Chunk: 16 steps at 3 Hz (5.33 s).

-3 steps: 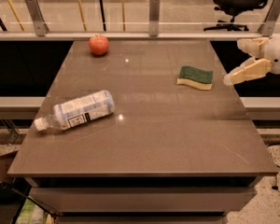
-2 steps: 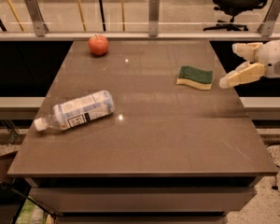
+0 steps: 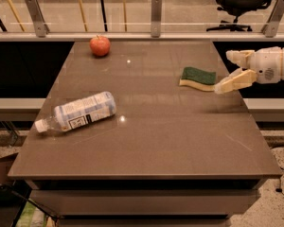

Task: Move sponge near apple

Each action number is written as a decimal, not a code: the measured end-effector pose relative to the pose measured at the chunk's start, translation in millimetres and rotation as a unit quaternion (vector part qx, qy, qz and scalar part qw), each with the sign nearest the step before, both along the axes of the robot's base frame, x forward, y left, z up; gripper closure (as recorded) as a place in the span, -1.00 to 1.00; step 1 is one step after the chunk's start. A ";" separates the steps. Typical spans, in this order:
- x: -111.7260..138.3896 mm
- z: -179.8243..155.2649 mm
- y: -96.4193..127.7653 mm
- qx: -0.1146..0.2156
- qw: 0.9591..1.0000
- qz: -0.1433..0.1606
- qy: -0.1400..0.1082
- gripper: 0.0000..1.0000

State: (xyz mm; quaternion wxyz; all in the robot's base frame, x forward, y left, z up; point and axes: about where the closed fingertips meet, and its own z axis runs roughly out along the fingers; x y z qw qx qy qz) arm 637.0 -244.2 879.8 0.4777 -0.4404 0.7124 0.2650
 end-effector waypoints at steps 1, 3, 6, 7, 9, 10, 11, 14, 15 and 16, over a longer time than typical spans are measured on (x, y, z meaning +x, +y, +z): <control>9.3 -12.9 4.4 0.003 1.000 0.009 0.007 -1.00; 25.5 -38.6 16.2 0.022 0.999 0.034 0.023 -1.00; 27.6 -57.2 24.3 0.041 0.998 0.048 0.021 -0.70; 28.3 -58.3 27.6 0.042 0.998 0.051 0.022 -0.21; 29.7 -60.2 33.9 0.043 0.997 0.056 0.024 0.69; 30.4 -61.2 37.1 0.044 0.997 0.058 0.025 1.00; 30.4 -61.3 37.3 0.044 0.997 0.058 0.025 1.00; 30.5 -61.2 37.6 0.044 0.997 0.058 0.025 1.00; 30.4 -61.2 37.6 0.044 0.997 0.058 0.025 1.00; 30.4 -61.1 37.6 0.044 0.997 0.058 0.025 1.00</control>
Offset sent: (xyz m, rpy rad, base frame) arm 0.0307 0.0137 -0.0404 0.0380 0.0489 0.0723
